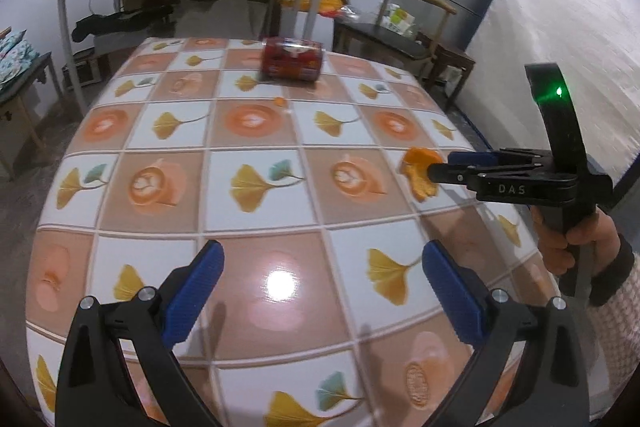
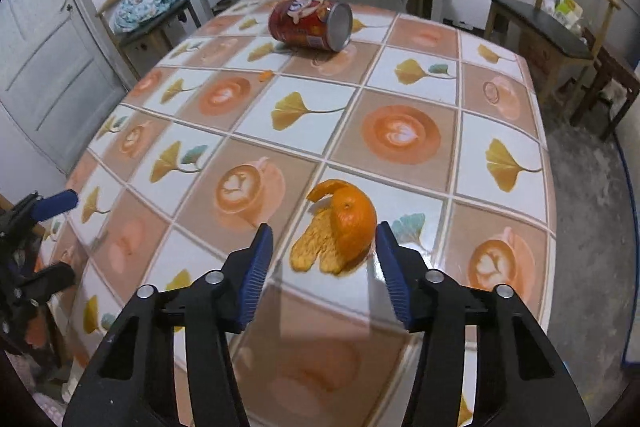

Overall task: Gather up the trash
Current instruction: 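Move both grippers back toward the table, then grasp the orange peel with the right gripper, then lift the orange peel with the right gripper, then grasp the red cartoon can with the left gripper while right holds the peel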

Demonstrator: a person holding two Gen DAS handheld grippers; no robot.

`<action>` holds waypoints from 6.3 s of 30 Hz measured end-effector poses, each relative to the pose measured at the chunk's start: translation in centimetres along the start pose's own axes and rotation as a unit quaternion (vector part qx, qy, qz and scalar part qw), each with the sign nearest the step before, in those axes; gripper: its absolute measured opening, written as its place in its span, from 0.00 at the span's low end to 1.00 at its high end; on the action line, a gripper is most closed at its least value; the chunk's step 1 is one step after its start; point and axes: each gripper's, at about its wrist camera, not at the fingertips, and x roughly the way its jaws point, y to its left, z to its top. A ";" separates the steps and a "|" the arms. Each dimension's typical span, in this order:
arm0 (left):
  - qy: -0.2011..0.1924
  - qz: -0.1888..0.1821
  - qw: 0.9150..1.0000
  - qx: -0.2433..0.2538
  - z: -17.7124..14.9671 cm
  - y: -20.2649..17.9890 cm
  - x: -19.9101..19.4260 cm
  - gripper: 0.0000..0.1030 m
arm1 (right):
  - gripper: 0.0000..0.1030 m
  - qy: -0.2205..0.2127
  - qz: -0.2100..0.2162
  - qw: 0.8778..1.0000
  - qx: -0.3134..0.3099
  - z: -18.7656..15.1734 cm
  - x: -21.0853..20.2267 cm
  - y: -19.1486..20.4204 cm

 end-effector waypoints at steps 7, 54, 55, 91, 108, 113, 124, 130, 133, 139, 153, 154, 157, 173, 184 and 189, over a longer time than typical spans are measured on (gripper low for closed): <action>0.008 0.014 1.000 -0.002 0.6 0.9 0.8 0.94 | 0.40 -0.002 -0.020 1.000 -0.021 0.7 0.8 0.2; 0.030 -0.073 0.995 -0.062 -0.8 2.2 0.2 0.91 | 0.42 0.048 0.108 0.993 -0.001 -3.7 -0.6 5.6; 0.032 -0.079 0.994 -0.062 -0.8 2.0 0.3 0.90 | 0.46 0.034 0.117 0.992 0.006 -3.5 -1.3 5.1; 0.080 -0.104 0.991 -0.018 -2.6 -1.7 2.5 0.42 | 0.00 -0.045 0.065 0.991 0.110 -2.4 -3.9 -0.4; 0.079 -0.096 0.992 -0.015 -2.9 -1.9 2.3 0.42 | 0.19 0.029 0.091 0.993 0.066 -4.4 -0.9 4.9; 0.081 -0.094 0.992 -0.014 -3.0 -1.9 2.4 0.42 | 0.21 0.036 0.084 0.993 0.078 -4.6 -0.3 4.5; 0.078 -0.087 0.993 -0.016 -2.8 -1.1 2.5 0.42 | 0.23 0.024 0.058 0.995 0.082 -4.5 -1.2 4.0; 0.080 -0.087 0.993 -0.017 -2.6 -0.9 2.7 0.42 | 0.29 0.034 0.072 0.993 0.081 -4.6 -0.3 4.4; 0.080 -0.085 0.993 -0.015 -2.6 -0.9 2.8 0.42 | 0.27 0.041 0.079 0.993 0.079 -4.8 0.2 4.8; 0.072 -0.078 0.994 -0.006 -2.0 -0.7 2.9 0.42 | 0.06 0.043 0.069 0.994 0.069 -5.3 0.6 5.5; -0.018 -0.030 0.999 0.002 11.0 2.1 5.6 0.95 | 0.04 0.003 0.046 0.990 0.131 -5.7 -0.8 1.4; -0.024 -0.033 0.999 0.003 12.7 2.1 6.5 0.95 | 0.04 0.002 0.046 0.990 0.135 -5.8 -0.8 1.1; -0.023 -0.025 0.999 0.002 17.3 2.0 9.7 0.95 | 0.04 -0.002 0.051 0.988 0.149 -5.9 -0.8 0.1; 0.066 0.043 0.997 -0.009 24.8 3.3 23.2 0.95 | 0.04 -0.006 0.085 0.980 0.178 -7.2 -0.7 -1.6; 0.081 0.048 0.995 -0.019 24.1 2.7 23.5 0.92 | 0.04 -0.010 0.089 0.979 0.185 -7.7 -1.0 -1.8; 0.092 0.062 0.994 0.014 22.4 1.5 22.4 0.91 | 0.04 -0.011 0.084 0.978 0.188 -8.0 -1.7 -2.0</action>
